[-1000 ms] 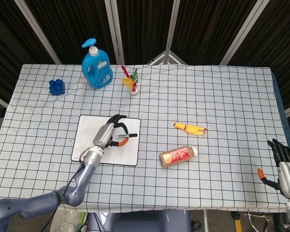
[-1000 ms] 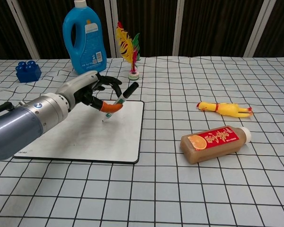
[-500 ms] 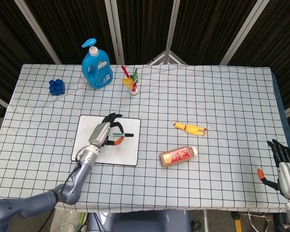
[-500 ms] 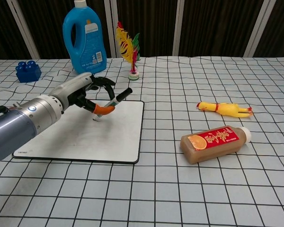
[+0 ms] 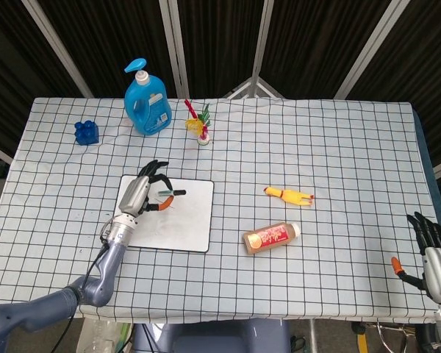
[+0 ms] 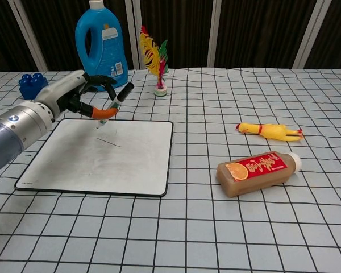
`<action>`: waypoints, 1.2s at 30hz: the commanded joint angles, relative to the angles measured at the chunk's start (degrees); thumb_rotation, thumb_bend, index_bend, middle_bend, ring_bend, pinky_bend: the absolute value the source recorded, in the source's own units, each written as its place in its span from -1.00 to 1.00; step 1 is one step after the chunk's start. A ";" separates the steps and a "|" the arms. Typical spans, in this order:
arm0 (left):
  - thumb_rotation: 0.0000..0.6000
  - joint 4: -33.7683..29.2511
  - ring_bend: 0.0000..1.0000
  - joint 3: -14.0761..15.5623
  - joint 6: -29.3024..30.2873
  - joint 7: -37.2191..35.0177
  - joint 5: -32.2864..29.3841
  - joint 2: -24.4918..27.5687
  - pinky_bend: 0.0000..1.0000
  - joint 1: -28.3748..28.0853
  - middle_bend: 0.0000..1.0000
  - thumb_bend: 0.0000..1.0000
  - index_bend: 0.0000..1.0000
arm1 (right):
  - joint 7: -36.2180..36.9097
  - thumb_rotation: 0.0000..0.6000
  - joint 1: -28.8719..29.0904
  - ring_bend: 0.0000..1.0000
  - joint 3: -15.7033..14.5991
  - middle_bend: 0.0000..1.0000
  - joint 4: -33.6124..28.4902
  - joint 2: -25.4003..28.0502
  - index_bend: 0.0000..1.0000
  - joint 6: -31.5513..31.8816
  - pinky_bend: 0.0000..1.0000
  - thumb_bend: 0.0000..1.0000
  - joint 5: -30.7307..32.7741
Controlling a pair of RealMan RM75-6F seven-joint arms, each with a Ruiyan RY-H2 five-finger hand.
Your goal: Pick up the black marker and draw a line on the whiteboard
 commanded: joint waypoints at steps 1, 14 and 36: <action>1.00 -6.51 -1.00 -0.58 1.49 -1.74 0.07 2.74 -1.00 1.59 -0.76 0.05 0.32 | -0.05 1.00 -0.05 -1.00 -0.09 -1.00 -0.06 0.03 -1.00 0.12 -1.00 -0.29 -0.23; 1.00 -16.41 -1.00 0.63 0.64 2.85 -4.20 3.73 -1.00 3.22 -0.75 0.05 0.32 | 0.00 1.00 -0.08 -1.00 -0.04 -1.00 -0.05 0.04 -1.00 0.11 -1.00 -0.29 -0.11; 1.00 -12.36 -1.00 0.15 -0.51 6.42 -7.54 -1.60 -1.00 1.87 -0.74 0.05 0.33 | 0.18 1.00 -0.04 -1.00 -0.04 -1.00 -0.01 0.05 -1.00 -0.15 -1.00 -0.29 0.01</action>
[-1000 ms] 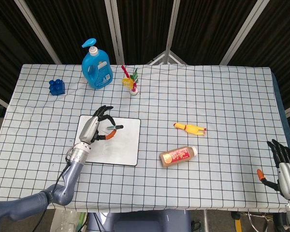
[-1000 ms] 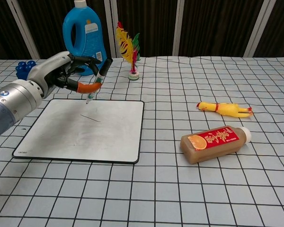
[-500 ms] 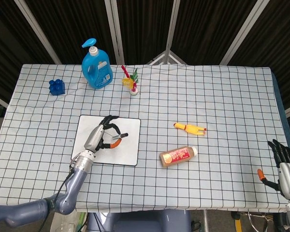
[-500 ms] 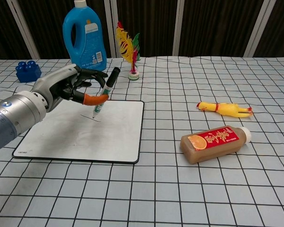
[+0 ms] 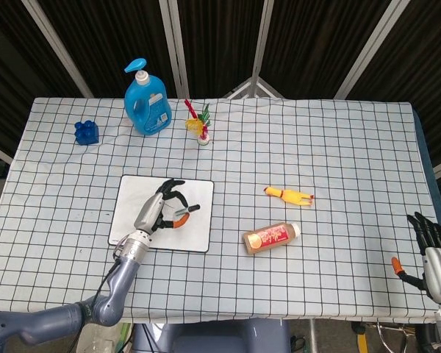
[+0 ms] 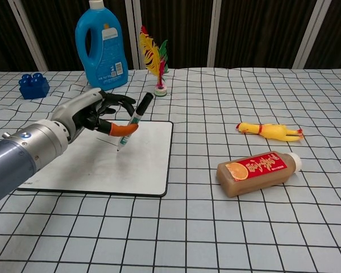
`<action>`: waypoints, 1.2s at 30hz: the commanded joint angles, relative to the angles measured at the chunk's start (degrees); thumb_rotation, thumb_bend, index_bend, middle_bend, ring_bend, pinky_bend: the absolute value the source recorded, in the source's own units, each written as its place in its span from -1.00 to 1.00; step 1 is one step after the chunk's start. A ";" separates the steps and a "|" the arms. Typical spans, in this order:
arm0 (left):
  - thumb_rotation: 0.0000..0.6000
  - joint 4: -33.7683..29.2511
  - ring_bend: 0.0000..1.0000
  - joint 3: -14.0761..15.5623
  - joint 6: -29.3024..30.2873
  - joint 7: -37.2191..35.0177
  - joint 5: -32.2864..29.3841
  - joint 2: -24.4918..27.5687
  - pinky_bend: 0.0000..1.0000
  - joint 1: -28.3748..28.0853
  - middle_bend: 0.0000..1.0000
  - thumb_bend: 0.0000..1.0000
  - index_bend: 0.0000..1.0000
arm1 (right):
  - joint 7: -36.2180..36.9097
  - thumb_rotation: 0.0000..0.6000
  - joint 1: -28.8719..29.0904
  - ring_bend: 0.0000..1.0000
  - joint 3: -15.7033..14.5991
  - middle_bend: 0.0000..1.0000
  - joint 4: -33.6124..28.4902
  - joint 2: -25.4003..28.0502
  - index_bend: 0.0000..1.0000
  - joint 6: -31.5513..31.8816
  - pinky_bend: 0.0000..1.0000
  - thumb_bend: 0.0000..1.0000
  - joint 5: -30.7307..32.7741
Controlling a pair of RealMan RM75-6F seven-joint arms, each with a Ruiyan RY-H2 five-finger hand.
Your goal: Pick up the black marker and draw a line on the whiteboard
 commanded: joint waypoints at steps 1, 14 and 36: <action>1.00 0.80 -1.00 -0.49 -0.12 -0.03 0.02 -0.61 -1.00 -0.43 -0.74 0.05 0.33 | -0.03 1.00 0.00 -1.00 0.01 -1.00 -0.01 -0.01 -1.00 0.05 -1.00 -0.29 -0.04; 1.00 3.92 -1.00 -1.50 -1.38 0.10 -0.32 -2.27 -1.00 -1.78 -0.74 0.05 0.34 | -0.07 1.00 -0.07 -1.00 0.01 -1.00 0.03 -0.01 -1.00 0.02 -1.00 -0.29 0.10; 1.00 2.65 -1.00 0.83 -1.03 1.63 -0.29 0.27 -1.00 0.77 -0.74 0.07 0.34 | -0.23 1.00 -0.18 -1.00 -0.06 -1.00 -0.02 -0.01 -1.00 0.28 -1.00 -0.29 -0.18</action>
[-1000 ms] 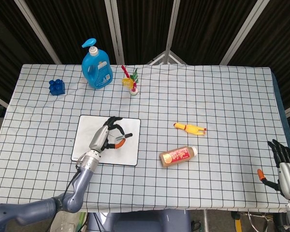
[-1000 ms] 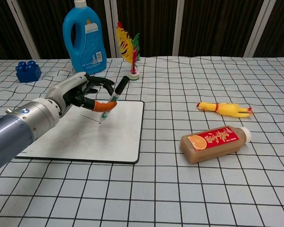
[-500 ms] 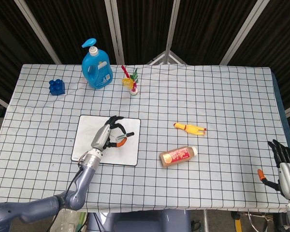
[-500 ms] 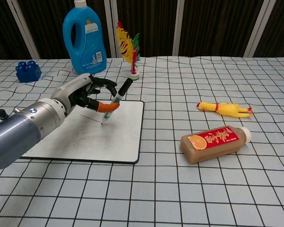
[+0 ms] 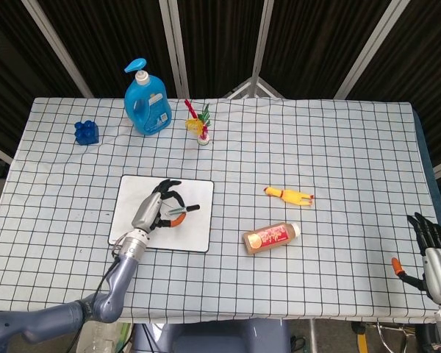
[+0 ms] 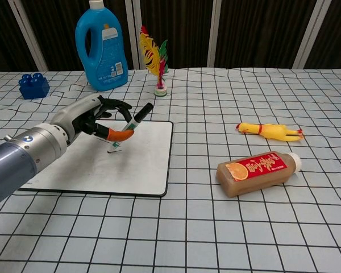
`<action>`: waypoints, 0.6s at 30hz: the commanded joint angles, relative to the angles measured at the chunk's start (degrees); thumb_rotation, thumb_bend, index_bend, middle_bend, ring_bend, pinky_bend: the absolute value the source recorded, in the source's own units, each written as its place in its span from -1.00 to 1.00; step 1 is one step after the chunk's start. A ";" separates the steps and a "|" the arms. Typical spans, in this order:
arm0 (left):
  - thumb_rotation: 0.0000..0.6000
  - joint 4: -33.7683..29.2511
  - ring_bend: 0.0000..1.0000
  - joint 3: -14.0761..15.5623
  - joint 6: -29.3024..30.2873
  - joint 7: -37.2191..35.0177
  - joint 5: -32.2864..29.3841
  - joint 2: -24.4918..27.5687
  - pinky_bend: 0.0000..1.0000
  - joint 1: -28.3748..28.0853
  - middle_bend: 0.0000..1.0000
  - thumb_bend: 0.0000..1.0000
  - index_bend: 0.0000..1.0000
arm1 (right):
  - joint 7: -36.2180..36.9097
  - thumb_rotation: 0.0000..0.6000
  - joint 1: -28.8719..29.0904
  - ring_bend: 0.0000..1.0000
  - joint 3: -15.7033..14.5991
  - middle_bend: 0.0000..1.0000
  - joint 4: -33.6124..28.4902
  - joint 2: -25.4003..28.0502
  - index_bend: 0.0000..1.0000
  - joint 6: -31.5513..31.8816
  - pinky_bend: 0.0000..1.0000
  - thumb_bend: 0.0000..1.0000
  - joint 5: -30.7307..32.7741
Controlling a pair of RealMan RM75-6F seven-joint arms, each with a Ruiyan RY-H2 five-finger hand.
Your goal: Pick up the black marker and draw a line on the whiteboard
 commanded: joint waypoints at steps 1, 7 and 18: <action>1.00 -0.78 -1.00 0.78 0.30 0.31 0.11 1.03 -1.00 0.89 -0.74 0.07 0.34 | -0.04 1.00 -0.05 -1.00 0.00 -1.00 -0.06 0.02 -1.00 0.07 -1.00 -0.29 0.03; 1.00 -3.37 -1.00 2.64 1.08 0.57 0.50 3.58 -1.00 3.09 -0.74 0.07 0.34 | -0.30 1.00 -0.04 -1.00 0.03 -1.00 -0.19 -0.04 -1.00 0.00 -1.00 -0.29 0.17; 1.00 -15.85 -1.00 4.56 8.38 -3.59 6.36 11.37 -1.00 8.87 -0.73 0.07 0.35 | -0.53 1.00 -0.06 -1.00 0.10 -1.00 -0.33 -0.04 -1.00 0.10 -1.00 -0.29 0.22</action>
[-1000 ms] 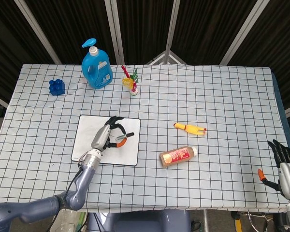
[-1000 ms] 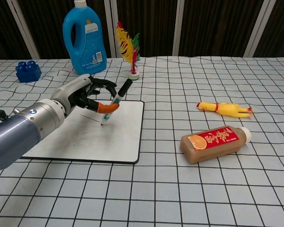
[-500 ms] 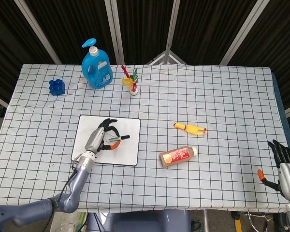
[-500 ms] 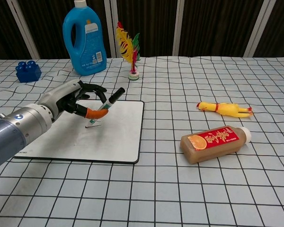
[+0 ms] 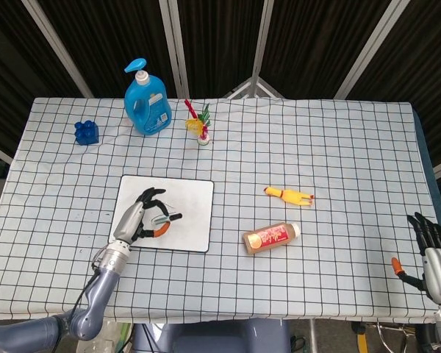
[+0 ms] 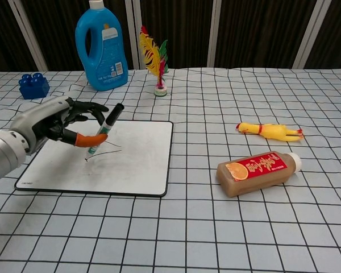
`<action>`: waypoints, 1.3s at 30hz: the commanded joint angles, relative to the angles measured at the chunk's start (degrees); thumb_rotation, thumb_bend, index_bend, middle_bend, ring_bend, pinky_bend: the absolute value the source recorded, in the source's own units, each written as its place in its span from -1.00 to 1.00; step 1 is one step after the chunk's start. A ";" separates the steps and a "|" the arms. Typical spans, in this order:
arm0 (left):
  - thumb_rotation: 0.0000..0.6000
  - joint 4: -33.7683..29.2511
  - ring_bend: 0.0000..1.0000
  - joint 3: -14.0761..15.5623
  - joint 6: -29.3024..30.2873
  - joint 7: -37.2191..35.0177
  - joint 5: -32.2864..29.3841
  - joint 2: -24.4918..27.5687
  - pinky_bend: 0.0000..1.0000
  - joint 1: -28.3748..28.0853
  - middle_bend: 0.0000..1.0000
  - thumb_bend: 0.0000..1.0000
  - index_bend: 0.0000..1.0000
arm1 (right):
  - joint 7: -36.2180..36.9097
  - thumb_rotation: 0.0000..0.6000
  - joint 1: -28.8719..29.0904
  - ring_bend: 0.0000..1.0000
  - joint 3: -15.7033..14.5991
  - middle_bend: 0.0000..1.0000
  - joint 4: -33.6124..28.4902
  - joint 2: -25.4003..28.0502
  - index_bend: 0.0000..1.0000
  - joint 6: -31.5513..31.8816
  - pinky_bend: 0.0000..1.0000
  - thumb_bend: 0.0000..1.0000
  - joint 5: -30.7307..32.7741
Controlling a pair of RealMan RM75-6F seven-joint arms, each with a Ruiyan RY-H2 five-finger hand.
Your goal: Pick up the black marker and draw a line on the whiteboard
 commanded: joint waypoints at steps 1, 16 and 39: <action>1.00 -5.12 -1.00 0.25 4.09 -2.44 3.62 3.83 -1.00 2.44 -0.72 0.07 0.35 | 0.02 1.00 0.00 -1.00 -0.03 -1.00 -0.01 0.03 -1.00 -0.03 -1.00 -0.29 -0.03; 1.00 -4.34 -1.00 2.87 2.07 12.30 4.47 14.78 -1.00 2.45 -0.73 0.03 0.35 | -0.27 1.00 0.04 -1.00 0.01 -1.00 -0.13 0.07 -1.00 -0.33 -1.00 -0.29 0.33; 1.00 11.55 -1.00 3.13 -2.44 33.32 -6.43 8.28 -1.00 -1.10 -0.93 -0.27 0.13 | -0.83 1.00 0.00 -1.00 0.03 -1.00 -0.29 0.07 -1.00 -0.24 -1.00 -0.29 0.37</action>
